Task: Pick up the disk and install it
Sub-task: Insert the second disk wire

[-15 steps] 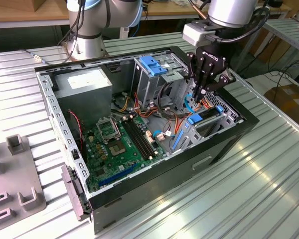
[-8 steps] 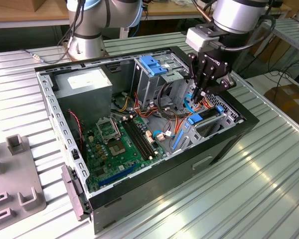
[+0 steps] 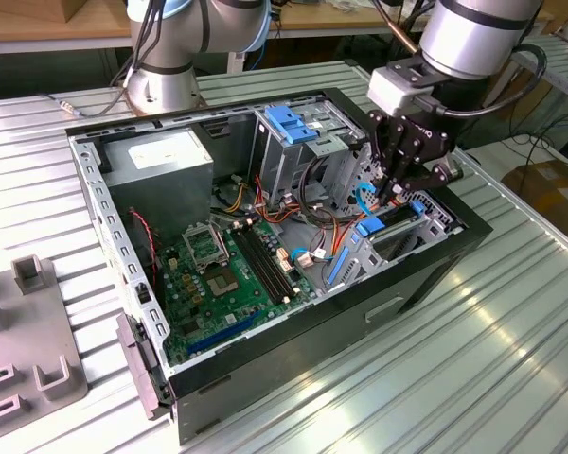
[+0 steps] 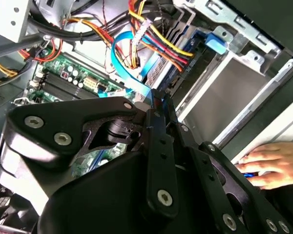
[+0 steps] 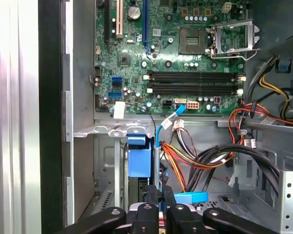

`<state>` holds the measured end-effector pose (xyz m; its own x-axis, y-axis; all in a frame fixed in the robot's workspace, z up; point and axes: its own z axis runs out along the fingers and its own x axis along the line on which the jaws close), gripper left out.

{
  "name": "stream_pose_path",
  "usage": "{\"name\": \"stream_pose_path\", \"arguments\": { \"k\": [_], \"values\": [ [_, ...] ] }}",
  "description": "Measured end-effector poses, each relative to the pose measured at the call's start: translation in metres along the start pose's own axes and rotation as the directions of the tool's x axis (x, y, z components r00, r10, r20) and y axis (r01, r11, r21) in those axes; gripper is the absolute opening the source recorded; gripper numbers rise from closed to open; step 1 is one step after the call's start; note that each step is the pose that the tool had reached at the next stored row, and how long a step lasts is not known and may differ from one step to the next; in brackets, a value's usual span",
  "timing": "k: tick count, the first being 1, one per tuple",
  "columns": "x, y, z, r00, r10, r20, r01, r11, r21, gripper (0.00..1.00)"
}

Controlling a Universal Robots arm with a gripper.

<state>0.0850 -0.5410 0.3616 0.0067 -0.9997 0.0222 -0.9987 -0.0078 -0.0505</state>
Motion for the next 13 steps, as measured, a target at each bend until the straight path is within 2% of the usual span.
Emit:
{"name": "stream_pose_path", "arguments": {
  "k": [3,4,10,13],
  "values": [
    [0.0006,0.0001,0.0018,1.0000,0.004,-0.0002,-0.004,0.9999,0.0166,0.16],
    [0.0010,0.0001,0.0031,1.0000,0.007,-0.0002,-0.007,0.9998,0.0201,0.16],
    [0.0031,0.0004,0.0092,0.9996,0.029,-0.0015,-0.028,0.9993,0.0259,0.16],
    [0.0031,0.0004,0.0094,0.9993,0.036,-0.0001,-0.036,0.9987,0.0367,0.16]
  ]
}}
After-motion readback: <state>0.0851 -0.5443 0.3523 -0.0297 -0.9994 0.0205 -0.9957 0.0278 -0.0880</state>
